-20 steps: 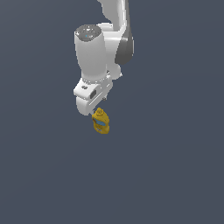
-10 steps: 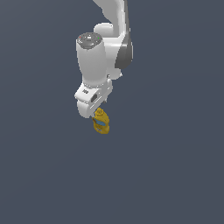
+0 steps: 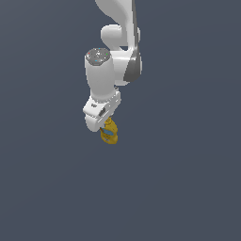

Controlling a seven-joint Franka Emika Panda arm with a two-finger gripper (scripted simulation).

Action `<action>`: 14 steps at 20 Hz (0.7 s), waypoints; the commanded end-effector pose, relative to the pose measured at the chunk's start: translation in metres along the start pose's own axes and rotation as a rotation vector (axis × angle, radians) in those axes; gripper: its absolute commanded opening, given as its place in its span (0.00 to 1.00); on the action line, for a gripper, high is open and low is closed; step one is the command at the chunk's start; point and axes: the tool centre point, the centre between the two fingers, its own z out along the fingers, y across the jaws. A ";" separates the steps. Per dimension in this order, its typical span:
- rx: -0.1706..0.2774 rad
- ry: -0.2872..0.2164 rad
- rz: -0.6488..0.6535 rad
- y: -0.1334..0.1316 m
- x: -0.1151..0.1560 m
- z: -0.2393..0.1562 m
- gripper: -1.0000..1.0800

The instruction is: Pick up the object and move it to a goal position.

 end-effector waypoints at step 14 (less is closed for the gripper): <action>-0.002 0.001 0.000 0.002 0.000 -0.004 0.00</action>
